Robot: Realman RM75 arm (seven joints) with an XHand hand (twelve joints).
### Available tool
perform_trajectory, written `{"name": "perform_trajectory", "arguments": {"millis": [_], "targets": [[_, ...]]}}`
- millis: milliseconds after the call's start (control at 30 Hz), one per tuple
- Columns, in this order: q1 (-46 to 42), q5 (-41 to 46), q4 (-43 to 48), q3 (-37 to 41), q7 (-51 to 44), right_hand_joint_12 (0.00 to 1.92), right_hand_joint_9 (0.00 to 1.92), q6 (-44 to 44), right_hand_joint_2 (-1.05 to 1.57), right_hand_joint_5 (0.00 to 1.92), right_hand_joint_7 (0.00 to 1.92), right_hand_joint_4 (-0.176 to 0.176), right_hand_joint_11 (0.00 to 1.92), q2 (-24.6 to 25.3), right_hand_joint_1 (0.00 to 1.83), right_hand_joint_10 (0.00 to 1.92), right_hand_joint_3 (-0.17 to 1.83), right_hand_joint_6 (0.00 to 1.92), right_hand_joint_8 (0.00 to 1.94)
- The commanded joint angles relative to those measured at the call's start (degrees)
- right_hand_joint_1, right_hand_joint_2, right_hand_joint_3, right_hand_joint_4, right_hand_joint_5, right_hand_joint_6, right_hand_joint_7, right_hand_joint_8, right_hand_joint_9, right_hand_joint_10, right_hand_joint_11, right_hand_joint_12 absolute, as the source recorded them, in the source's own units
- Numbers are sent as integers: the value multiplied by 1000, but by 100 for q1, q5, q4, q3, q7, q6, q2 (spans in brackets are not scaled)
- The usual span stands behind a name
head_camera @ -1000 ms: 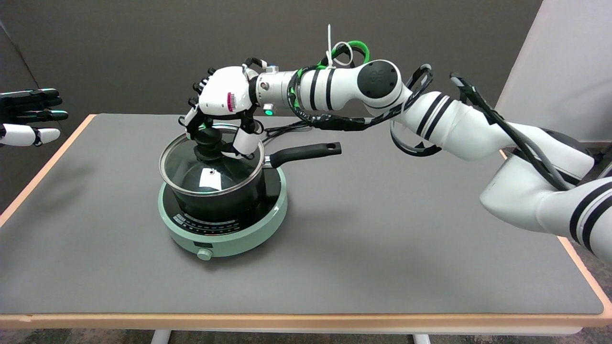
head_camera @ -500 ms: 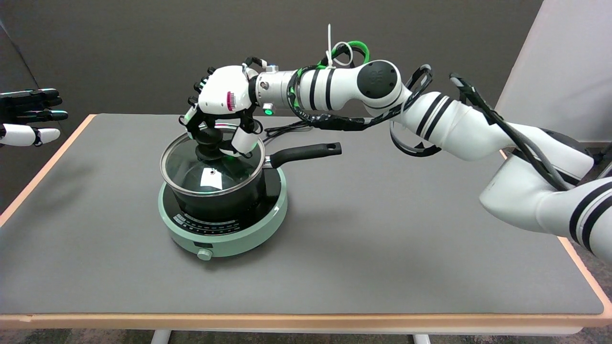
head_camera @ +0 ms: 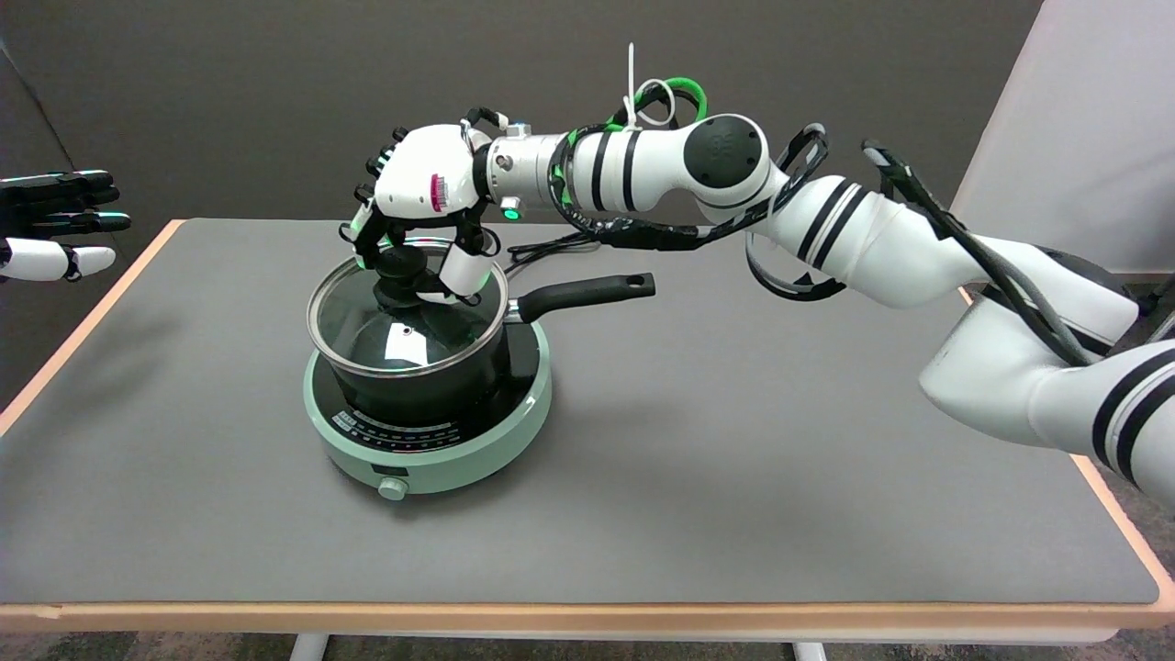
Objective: Pick up the pot lid.
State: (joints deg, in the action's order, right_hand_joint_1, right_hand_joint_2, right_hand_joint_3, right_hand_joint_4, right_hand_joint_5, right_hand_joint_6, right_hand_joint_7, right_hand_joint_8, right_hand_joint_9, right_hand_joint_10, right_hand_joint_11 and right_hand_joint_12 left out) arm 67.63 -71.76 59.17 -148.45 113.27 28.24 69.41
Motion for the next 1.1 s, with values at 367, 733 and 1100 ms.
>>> {"name": "perform_trajectory", "arguments": {"millis": [367, 733, 1100], "targets": [[-19, 44, 31, 0, 0, 625, 789, -14, 684, 675, 856, 176, 473, 93, 832, 663, 825, 616, 479], [-39, 52, 91, 0, 0, 748, 853, -14, 1046, 759, 943, 9, 511, 93, 1185, 927, 290, 1377, 1109], [-39, 188, 96, 0, 0, 758, 865, -14, 955, 770, 949, 13, 545, 93, 1188, 1106, 477, 1377, 1204]]}}
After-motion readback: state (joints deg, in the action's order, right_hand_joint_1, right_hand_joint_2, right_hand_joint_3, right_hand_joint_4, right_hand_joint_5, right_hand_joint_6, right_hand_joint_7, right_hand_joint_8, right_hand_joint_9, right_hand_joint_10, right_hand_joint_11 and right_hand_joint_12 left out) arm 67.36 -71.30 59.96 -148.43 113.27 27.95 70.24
